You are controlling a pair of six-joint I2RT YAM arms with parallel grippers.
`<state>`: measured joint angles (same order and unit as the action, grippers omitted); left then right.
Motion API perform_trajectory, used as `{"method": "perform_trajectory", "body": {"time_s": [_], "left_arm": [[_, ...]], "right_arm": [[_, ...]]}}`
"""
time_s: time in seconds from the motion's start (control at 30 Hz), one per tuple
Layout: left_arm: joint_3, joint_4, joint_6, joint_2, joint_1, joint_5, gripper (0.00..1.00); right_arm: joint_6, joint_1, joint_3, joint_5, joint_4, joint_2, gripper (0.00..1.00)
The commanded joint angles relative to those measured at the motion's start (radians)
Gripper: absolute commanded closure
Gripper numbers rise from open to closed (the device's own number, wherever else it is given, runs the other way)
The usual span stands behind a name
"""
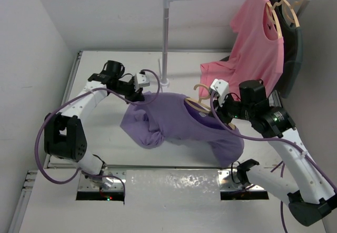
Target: Place the t-shirt on the hanger
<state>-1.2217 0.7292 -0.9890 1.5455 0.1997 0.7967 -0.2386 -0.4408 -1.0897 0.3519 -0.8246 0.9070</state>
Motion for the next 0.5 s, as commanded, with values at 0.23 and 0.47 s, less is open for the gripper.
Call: {"method": "perform_trajectory", "body": {"time_s": [0.23,0.47], "left_arm": [[-0.021,0.096,-0.225,-0.044,-0.016,0.066,1.0],[-0.035,0.098,-0.206,0.01,-0.013,0.102,0.67]], "right_arm": [[-0.038,0.001,-0.098,-0.019,-0.035,-0.002,1.0],[-0.027,0.001,-0.107,-0.013,-0.021,0.0,1.0]]}}
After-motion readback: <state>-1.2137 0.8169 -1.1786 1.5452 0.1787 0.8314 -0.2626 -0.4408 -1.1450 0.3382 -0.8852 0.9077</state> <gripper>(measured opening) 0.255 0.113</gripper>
